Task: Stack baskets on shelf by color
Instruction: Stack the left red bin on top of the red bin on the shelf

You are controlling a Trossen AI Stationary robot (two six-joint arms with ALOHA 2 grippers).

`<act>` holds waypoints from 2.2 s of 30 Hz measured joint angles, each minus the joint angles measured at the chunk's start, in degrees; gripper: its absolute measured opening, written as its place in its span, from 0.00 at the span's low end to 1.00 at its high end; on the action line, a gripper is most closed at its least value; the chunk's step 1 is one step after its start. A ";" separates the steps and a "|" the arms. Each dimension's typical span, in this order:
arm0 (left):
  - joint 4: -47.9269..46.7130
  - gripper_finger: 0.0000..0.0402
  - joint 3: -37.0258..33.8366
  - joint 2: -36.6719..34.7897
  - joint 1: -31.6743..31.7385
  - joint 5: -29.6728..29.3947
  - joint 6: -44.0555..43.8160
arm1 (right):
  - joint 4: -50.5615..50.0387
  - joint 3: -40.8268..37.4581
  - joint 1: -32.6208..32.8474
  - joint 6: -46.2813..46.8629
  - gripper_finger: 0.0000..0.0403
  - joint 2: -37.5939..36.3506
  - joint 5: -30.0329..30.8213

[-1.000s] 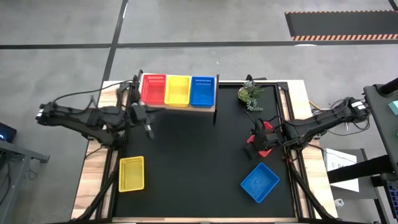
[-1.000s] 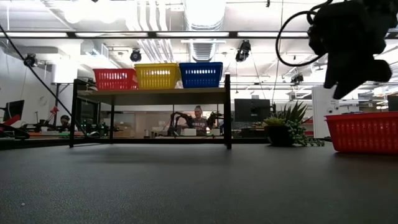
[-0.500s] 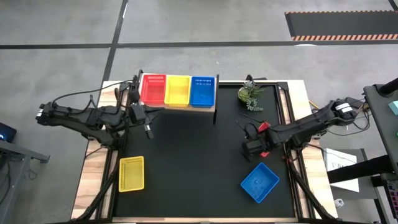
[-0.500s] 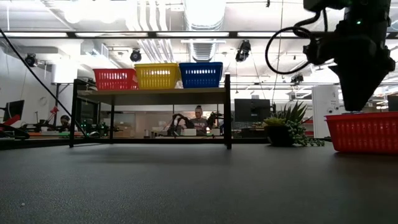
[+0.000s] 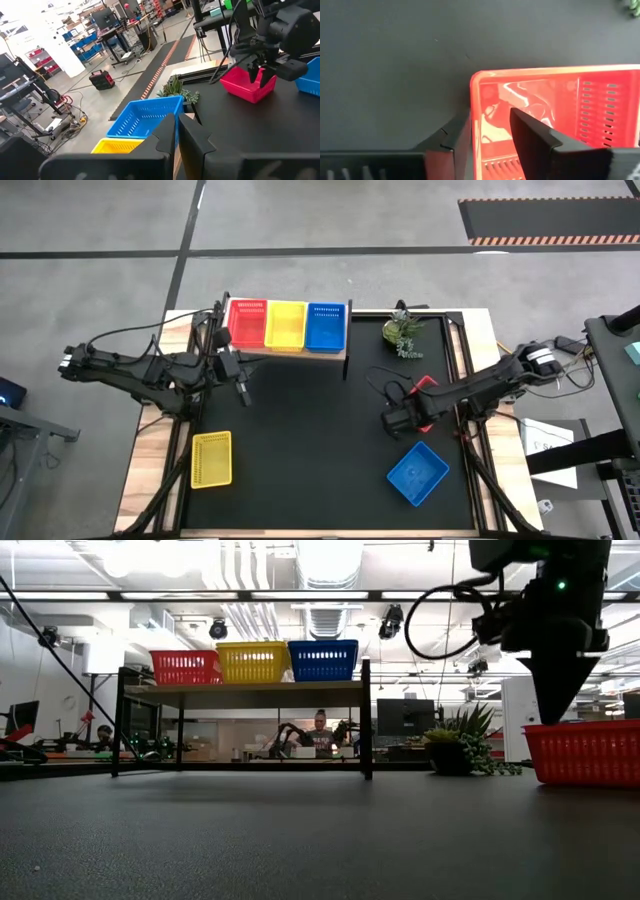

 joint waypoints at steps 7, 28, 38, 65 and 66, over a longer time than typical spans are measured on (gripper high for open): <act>0.15 0.01 0.00 -0.02 0.00 0.00 0.06 | 0.41 -0.46 -0.27 -0.31 0.22 1.66 0.94; 0.13 0.01 0.00 0.00 0.00 -0.02 0.06 | -13.29 10.72 0.21 -5.70 0.02 1.36 1.43; 0.06 0.01 0.00 0.29 0.00 -0.02 0.08 | -16.76 14.33 0.94 -6.80 0.02 0.62 3.80; 0.06 0.01 0.00 1.88 0.00 -0.02 0.06 | -14.77 18.85 3.04 -10.71 0.02 -11.58 19.89; 0.05 0.01 0.00 1.92 0.00 0.00 0.05 | -13.22 19.89 3.29 -12.54 0.02 -11.50 20.11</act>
